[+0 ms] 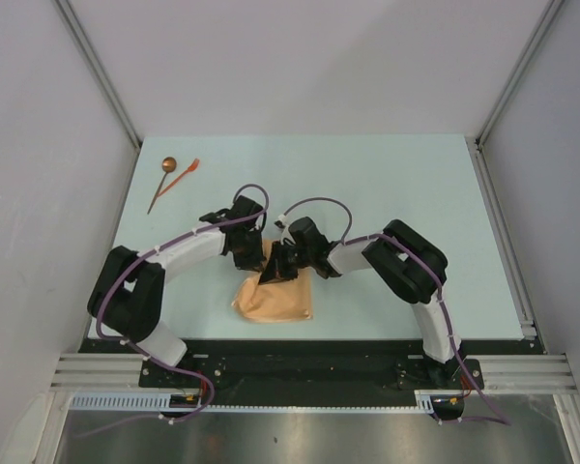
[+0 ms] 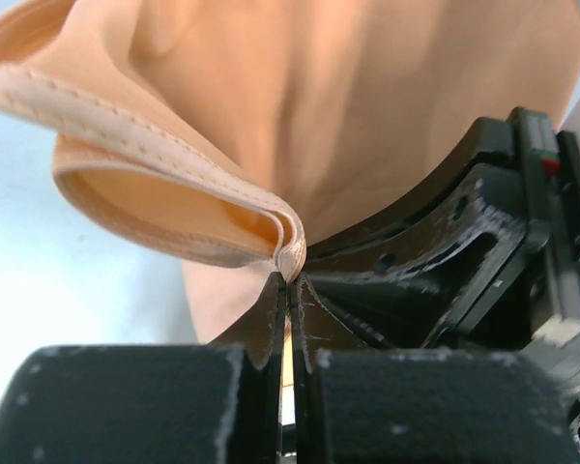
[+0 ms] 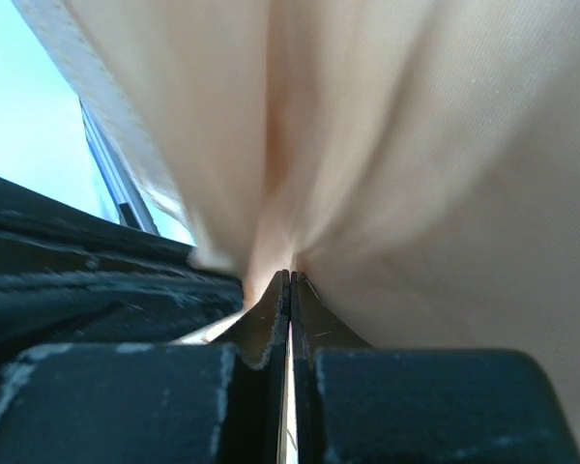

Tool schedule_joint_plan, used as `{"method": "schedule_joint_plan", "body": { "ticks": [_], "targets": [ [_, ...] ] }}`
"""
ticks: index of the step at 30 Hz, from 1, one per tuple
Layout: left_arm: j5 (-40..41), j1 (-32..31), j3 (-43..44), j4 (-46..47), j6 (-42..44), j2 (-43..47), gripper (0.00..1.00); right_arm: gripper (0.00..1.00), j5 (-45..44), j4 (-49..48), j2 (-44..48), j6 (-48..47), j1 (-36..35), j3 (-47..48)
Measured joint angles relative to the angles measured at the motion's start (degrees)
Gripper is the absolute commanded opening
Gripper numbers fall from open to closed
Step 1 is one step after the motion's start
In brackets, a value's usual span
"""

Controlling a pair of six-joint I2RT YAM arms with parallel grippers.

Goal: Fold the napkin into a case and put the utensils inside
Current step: Fold the lower triangle-folded napkin at the center of the board.

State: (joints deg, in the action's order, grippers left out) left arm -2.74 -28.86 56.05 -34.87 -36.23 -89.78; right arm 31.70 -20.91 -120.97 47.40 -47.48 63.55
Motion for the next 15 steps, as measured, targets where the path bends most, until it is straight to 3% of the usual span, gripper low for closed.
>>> {"method": "schedule_joint_plan", "body": {
  "ticks": [9,15],
  "targets": [
    [0.17,-2.12,0.55,2.03,-2.89,-1.97,0.0,0.0,0.24,-3.34,1.4,1.99,1.42,-3.74],
    [0.85,-4.09,0.07,4.57,-4.46,-2.23,0.0,0.0,-0.48,1.97,5.99,0.7,2.67,-6.51]
  ]
}}
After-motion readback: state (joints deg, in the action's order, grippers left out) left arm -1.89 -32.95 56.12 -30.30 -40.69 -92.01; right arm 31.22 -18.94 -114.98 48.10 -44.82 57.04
